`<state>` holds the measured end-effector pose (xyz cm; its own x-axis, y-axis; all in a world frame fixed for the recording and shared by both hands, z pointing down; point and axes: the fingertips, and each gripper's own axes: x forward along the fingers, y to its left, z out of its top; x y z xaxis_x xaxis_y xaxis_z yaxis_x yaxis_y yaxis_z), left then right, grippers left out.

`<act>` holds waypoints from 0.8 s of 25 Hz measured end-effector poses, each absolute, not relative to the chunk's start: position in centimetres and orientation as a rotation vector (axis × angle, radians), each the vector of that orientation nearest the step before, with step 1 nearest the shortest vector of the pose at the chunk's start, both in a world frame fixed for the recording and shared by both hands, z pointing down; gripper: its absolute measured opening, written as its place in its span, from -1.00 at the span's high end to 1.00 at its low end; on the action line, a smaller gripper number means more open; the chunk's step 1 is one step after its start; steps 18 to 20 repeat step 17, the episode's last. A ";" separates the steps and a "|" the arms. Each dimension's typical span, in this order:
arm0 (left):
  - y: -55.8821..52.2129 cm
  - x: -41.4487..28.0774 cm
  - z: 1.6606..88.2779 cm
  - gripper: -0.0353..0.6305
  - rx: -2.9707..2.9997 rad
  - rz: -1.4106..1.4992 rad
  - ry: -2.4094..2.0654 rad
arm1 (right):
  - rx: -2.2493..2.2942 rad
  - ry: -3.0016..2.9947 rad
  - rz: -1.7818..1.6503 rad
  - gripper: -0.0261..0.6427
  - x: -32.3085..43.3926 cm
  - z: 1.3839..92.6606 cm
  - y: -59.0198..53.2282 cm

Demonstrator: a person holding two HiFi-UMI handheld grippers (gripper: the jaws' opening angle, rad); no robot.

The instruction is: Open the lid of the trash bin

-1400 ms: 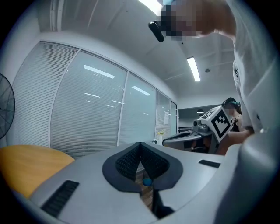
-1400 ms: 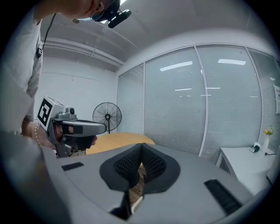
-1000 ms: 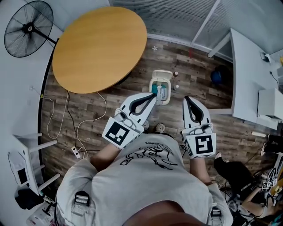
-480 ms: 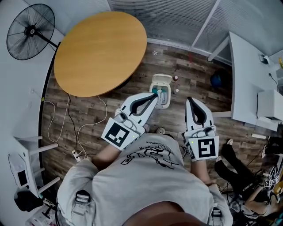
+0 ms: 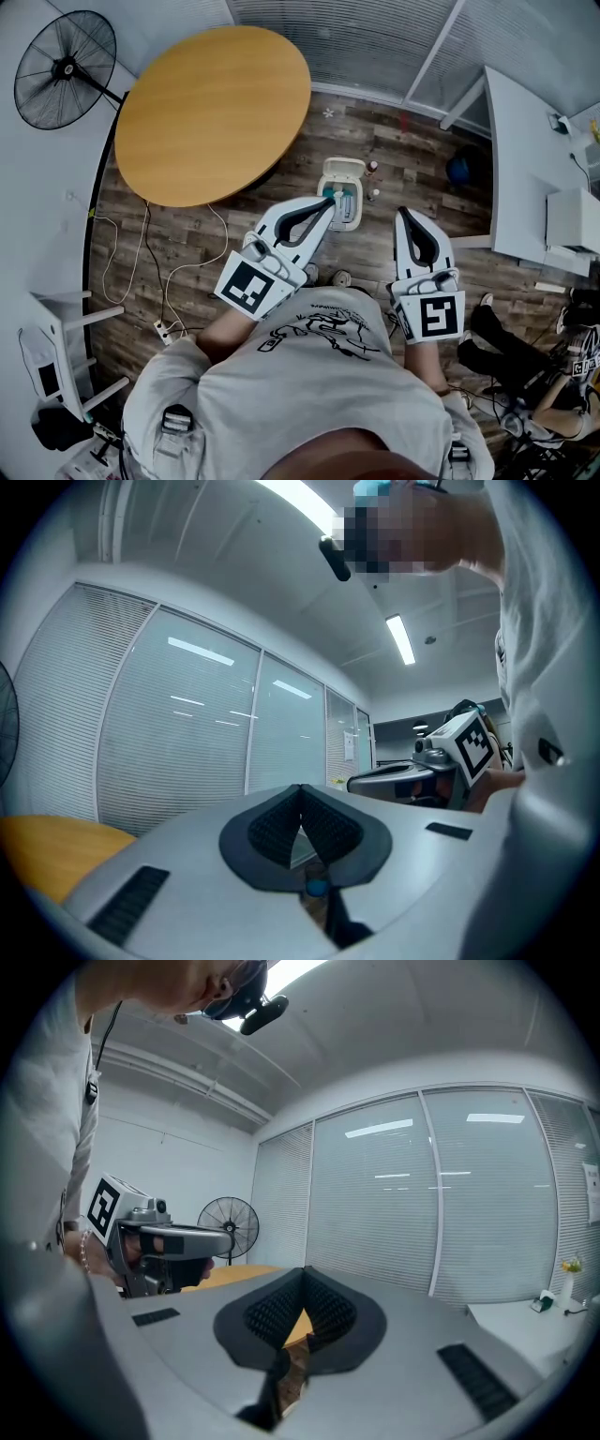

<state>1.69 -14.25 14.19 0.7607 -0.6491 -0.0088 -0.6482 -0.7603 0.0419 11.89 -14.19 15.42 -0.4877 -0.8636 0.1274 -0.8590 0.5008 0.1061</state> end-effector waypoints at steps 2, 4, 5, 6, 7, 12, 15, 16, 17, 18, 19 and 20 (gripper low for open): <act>-14.1 1.7 14.1 0.85 2.915 -0.035 -1.075 | 1.492 -2.578 -0.041 0.90 11.9 15.4 -14.1; -13.9 1.9 14.2 0.85 2.916 -0.032 -1.076 | 1.494 -2.580 -0.043 0.90 12.0 15.5 -13.9; -13.8 2.0 14.2 0.85 2.915 -0.028 -1.075 | 1.495 -2.581 -0.043 0.90 12.0 15.5 -13.8; -13.8 2.0 14.3 0.85 2.912 -0.025 -1.075 | 1.495 -2.582 -0.042 0.90 12.1 15.6 -13.7; -13.7 2.1 14.4 0.85 2.909 -0.023 -1.074 | 1.496 -2.582 -0.041 0.90 12.1 15.6 -13.7; -13.4 2.3 14.2 0.85 2.920 -0.033 -1.072 | 1.502 -2.579 -0.032 0.90 12.4 15.7 -13.4; -13.4 2.7 13.9 0.85 2.955 -0.056 -1.071 | 1.512 -2.578 -0.034 0.90 12.9 15.7 -13.4; -13.4 2.9 13.9 0.84 2.960 -0.061 -1.068 | 1.516 -2.578 -0.035 0.90 13.1 15.7 -13.4; -13.3 3.1 13.8 0.85 2.965 -0.067 -1.064 | 1.520 -2.578 -0.036 0.90 13.2 15.7 -13.4; -13.3 3.1 13.8 0.85 2.965 -0.067 -1.064 | 1.520 -2.578 -0.036 0.90 13.2 15.7 -13.4; -13.3 3.1 13.8 0.85 2.965 -0.067 -1.064 | 1.520 -2.578 -0.036 0.90 13.2 15.7 -13.4; -13.3 3.1 13.8 0.85 2.965 -0.067 -1.064 | 1.520 -2.578 -0.036 0.90 13.2 15.7 -13.4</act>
